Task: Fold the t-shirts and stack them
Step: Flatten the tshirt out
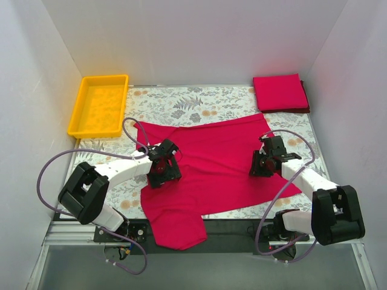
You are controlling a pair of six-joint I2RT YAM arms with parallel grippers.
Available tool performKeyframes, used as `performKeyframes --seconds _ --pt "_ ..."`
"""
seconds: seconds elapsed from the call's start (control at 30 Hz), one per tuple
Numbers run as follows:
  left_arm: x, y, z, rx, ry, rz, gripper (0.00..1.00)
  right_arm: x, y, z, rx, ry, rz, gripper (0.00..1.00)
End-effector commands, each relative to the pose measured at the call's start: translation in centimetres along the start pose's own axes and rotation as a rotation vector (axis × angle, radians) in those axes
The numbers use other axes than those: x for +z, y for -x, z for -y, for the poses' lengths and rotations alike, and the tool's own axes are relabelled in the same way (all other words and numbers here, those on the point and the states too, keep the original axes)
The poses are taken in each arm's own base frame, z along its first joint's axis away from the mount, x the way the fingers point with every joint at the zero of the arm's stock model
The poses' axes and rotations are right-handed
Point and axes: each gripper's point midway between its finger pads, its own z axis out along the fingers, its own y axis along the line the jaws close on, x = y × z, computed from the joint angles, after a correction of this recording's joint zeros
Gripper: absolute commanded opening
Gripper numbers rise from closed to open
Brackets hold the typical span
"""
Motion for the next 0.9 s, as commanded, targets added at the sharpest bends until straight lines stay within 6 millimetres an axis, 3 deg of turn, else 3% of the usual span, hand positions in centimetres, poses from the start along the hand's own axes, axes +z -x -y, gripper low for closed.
performKeyframes --seconds 0.0,0.03,0.1,0.13,0.2,0.23,0.27,0.3,0.43,0.5,0.53,0.57,0.6,0.63,0.67,0.73,0.77,0.83,0.87 --pt "-2.5 0.5 1.7 -0.051 -0.058 -0.009 0.75 -1.5 0.7 -0.9 -0.105 -0.001 0.025 0.4" --pt "-3.1 1.7 1.8 -0.06 -0.058 0.021 0.75 -2.1 2.1 -2.2 -0.14 0.021 0.063 0.4" --pt "-4.4 4.4 1.5 -0.06 -0.053 0.1 0.75 -2.7 2.4 -5.1 -0.236 0.071 0.081 0.4" --pt "-4.5 6.4 0.2 -0.114 -0.034 0.129 0.75 -3.4 2.9 -7.9 -0.306 0.125 0.11 0.4" --pt "-4.8 9.1 -1.5 -0.136 -0.024 0.178 0.75 -3.9 3.1 -10.9 -0.376 0.185 0.136 0.39" --pt "-4.7 11.1 -3.4 -0.193 0.008 0.211 0.75 -4.2 3.6 -12.9 -0.41 0.237 0.174 0.39" --pt "-4.5 13.0 -5.3 -0.236 0.042 0.249 0.73 -4.7 3.6 -16.4 -0.463 0.332 0.202 0.38" --pt "-4.5 13.2 -5.2 -0.228 0.043 0.252 0.72 -4.8 2.9 -17.6 -0.489 0.366 0.183 0.38" --pt "-3.6 16.9 -9.0 -0.353 0.101 0.314 0.65 -5.6 1.8 -26.1 -0.631 0.551 0.211 0.32" --pt "-2.6 17.1 -9.5 -0.369 0.095 0.289 0.64 -5.1 1.9 -29.4 -0.693 0.579 0.219 0.31" --pt "-2.2 17.4 -9.7 -0.375 0.094 0.285 0.63 -5.1 0.9 -31.0 -0.732 0.601 0.215 0.31" --pt "-1.9 17.5 -9.7 -0.373 0.091 0.279 0.63 -3.4 0.2 -31.7 -0.764 0.587 0.193 0.31" --pt "-1.5 17.5 -9.5 -0.369 0.089 0.272 0.63 -3.9 0.8 -33.7 -0.78 0.612 0.216 0.31" --pt "-0.8 17.6 -9.3 -0.362 0.08 0.262 0.63 -3.6 -0.2 -34.9 -0.807 0.625 0.206 0.31" --pt "-0.5 17.6 -9.3 -0.355 0.083 0.255 0.63 -2.0 -0.8 -35.5 -0.819 0.608 0.187 0.31" --pt "0.3 17.8 -9.1 -0.342 0.087 0.243 0.62 -2.3 -1.2 -38.2 -0.835 0.636 0.205 0.31" --pt "0.5 18.0 -9.1 -0.329 0.092 0.238 0.62 -0.8 -1.8 -38.6 -0.838 0.616 0.189 0.32" --pt "1.0 18.1 -8.8 -0.317 0.087 0.223 0.61 -0.7 -2.3 -40.7 -0.832 0.633 0.204 0.32" --pt "1.3 18.3 -8.7 -0.309 0.09 0.217 0.6 0.5 -2.8 -40.8 -0.831 0.613 0.196 0.33"
